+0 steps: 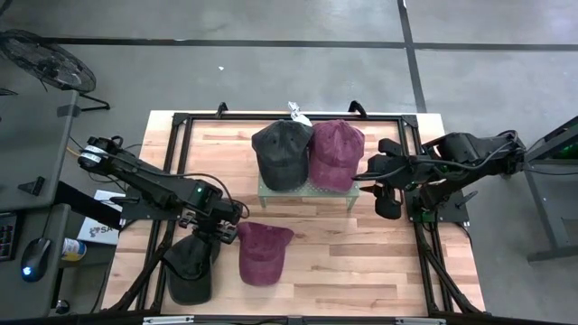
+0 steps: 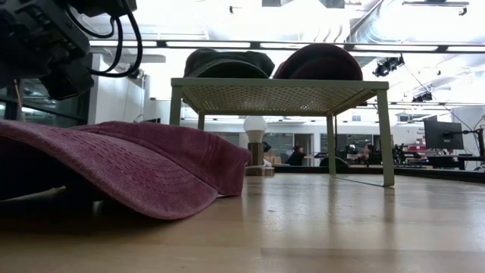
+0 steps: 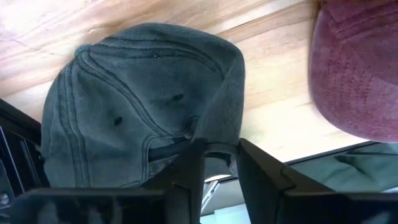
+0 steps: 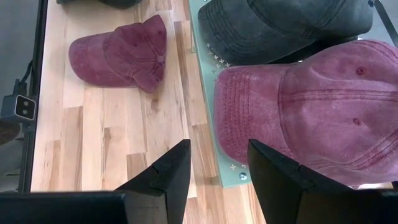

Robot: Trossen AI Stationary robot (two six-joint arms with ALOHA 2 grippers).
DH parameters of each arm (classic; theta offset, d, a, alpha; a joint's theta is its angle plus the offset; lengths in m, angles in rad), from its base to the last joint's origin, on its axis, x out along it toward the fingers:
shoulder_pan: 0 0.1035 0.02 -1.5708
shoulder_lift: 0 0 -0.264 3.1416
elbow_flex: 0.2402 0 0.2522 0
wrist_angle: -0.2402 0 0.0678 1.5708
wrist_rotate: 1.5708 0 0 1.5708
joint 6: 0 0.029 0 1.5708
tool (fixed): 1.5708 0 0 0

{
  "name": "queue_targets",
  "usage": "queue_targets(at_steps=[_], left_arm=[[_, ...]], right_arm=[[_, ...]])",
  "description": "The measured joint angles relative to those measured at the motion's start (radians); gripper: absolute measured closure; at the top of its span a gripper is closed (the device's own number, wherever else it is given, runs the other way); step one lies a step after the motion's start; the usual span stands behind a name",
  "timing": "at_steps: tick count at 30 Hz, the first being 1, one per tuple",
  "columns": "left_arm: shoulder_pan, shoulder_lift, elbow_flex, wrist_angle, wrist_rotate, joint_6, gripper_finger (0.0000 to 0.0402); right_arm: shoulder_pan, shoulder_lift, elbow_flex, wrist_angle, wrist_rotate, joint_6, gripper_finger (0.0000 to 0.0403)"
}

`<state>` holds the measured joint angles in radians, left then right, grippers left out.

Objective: Pick & Place hat
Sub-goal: Stack the black cap on top of the black cap on the shelf

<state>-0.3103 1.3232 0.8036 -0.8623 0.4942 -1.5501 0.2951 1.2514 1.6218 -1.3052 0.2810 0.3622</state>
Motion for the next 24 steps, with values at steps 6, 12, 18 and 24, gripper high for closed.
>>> queue_targets(at_steps=[6,12,18,24], left_arm=[[0.0,0.0,0.0,0.0,-0.003,0.001,0.0346],[0.0,0.0,0.0,0.001,-0.006,0.008,0.0394],[0.0,0.0,0.0,0.035,-0.005,0.046,0.0398],[0.0,-0.011,0.104,0.031,-0.009,0.113,0.0399]], right_arm=[[0.0,0.0,0.0,0.0,0.0,0.003,0.0253],[0.0,0.0,0.0,0.0,0.0,0.003,0.0253],[0.0,0.0,0.0,0.0,0.005,0.003,0.0252],[0.0,0.0,0.0,0.0,0.004,0.007,0.0253]])
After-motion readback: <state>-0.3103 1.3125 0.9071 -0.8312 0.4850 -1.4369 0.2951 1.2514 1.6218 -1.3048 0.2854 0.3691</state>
